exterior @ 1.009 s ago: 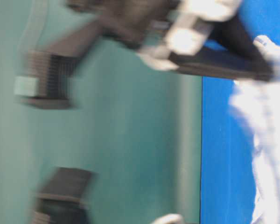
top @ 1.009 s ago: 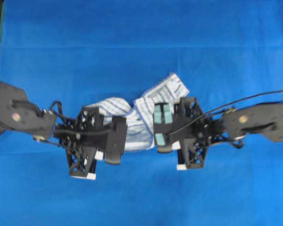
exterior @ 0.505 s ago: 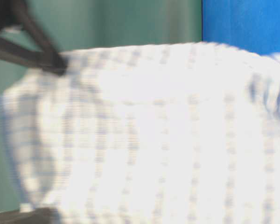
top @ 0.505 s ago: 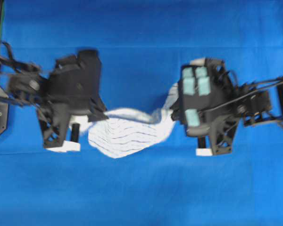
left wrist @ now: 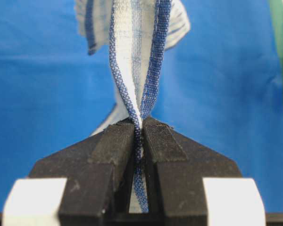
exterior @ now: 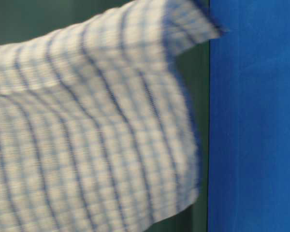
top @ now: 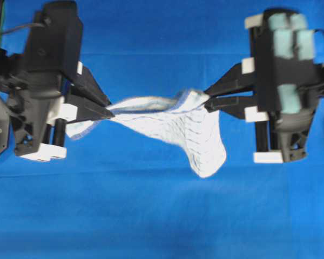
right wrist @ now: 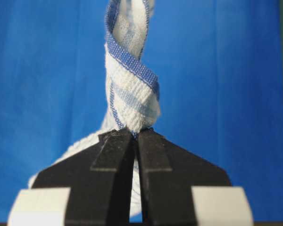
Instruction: Lift the towel with both arms.
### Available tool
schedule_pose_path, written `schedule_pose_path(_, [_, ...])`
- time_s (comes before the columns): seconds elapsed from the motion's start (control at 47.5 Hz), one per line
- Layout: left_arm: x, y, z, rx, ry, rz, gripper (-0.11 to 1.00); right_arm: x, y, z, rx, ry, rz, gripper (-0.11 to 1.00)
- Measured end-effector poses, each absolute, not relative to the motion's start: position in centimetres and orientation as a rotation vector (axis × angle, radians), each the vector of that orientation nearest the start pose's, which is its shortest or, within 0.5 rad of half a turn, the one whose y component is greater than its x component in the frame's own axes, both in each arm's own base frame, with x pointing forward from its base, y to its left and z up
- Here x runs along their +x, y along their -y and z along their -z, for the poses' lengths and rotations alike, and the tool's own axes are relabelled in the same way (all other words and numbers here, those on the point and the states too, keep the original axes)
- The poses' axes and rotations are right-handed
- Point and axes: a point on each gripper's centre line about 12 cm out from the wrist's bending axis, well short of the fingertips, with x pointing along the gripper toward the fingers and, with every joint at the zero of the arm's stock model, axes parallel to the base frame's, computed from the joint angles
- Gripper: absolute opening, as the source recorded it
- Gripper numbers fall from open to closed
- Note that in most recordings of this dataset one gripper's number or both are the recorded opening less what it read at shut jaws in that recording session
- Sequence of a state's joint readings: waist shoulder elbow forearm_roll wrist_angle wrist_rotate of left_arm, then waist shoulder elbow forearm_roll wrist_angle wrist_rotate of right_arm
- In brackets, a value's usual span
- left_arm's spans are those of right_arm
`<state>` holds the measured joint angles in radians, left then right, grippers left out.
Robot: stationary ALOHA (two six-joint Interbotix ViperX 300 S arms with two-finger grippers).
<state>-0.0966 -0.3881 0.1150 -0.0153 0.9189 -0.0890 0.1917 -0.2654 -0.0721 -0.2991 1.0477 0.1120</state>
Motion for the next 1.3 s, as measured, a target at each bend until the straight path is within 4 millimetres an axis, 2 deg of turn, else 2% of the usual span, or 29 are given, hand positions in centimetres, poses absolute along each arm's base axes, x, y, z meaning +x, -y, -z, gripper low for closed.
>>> schedule_pose_path(0.21, [32.1,3.3,-45.2,-0.037,-0.630,0.085,0.02,34.9,-3.7,-46.3,-0.192,-0.667,0.050,0.02])
schedule_pose_path(0.652, [32.3,3.1,-45.2,0.057,-0.613,0.110,0.02,34.7,-3.3,-46.1,-0.180,-0.692,0.068,0.03])
schedule_pose_path(0.736, [32.3,3.1,-45.2,0.069,-0.613,0.114,0.04,34.8,-3.1,-46.1,-0.174,-0.691,0.074,0.26])
schedule_pose_path(0.82, [32.3,3.1,-45.2,0.070,-0.612,0.114,0.21,34.9,-3.1,-46.0,-0.173,-0.697,0.076,0.52])
schedule_pose_path(0.904, [32.3,3.1,-45.2,0.069,-0.611,0.114,0.45,35.2,-3.1,-45.6,-0.177,-0.705,0.077,0.68])
schedule_pose_path(0.967, [32.1,3.1,-45.2,0.068,-0.605,0.113,0.66,35.5,-3.2,-45.4,-0.179,-0.713,0.078,0.70])
schedule_pose_path(1.052, [32.0,3.0,-45.1,0.068,-0.606,0.114,0.86,35.6,-3.2,-45.2,-0.183,-0.717,0.080,0.68])
schedule_pose_path(1.094, [32.0,3.0,-45.1,0.068,-0.608,0.114,0.91,35.6,-3.2,-45.2,-0.183,-0.717,0.080,0.69])
schedule_pose_path(1.304, [32.0,3.0,-44.3,0.066,-0.626,0.113,0.89,35.6,-3.1,-45.2,-0.183,-0.716,0.082,0.69])
